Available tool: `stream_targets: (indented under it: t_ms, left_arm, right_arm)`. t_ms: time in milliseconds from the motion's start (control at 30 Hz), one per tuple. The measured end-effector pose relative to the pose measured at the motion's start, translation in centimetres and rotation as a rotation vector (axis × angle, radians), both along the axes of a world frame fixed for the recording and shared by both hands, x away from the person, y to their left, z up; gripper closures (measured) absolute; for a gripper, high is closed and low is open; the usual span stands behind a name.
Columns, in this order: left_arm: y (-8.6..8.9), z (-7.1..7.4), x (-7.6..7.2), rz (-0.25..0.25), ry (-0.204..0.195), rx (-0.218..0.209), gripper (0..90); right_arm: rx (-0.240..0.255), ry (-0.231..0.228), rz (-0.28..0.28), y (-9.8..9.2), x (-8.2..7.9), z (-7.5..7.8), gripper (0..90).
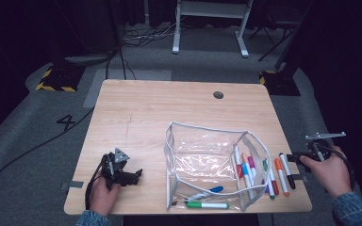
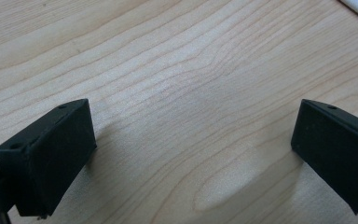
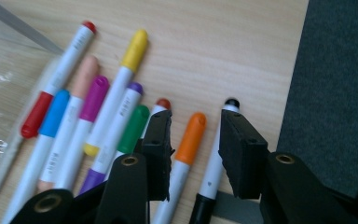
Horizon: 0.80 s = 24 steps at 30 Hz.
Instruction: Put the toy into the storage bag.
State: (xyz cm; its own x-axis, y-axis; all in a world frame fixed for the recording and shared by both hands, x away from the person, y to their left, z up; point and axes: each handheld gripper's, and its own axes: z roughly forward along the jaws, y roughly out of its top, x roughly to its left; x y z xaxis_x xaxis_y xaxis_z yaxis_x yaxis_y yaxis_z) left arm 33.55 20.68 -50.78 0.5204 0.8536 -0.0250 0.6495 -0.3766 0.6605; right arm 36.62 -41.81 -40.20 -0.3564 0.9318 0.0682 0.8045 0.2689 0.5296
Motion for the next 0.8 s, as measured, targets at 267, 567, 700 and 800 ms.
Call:
stream_targets:
  t_ms: [267,567,700,800]
  left_arm:
    - [0.0,0.0,0.0,0.000,0.000,0.000,0.0]
    - [0.0,0.0,0.0,0.000,0.000,0.000,0.0]
    - [0.0,0.0,0.0,0.000,0.000,0.000,0.0]
    - [0.0,0.0,0.0,0.000,0.000,0.000,0.0]
  right_arm:
    - [-0.047,0.123,-0.080,-0.8,0.5,-3.7,65.6]
    - [-0.086,0.218,-0.124,-0.3,1.2,-6.0,72.7]
    - [-0.065,0.223,-0.162,-0.1,1.3,-6.2,76.8]
    - [-0.066,0.222,-0.168,0.0,1.4,-6.1,76.8]
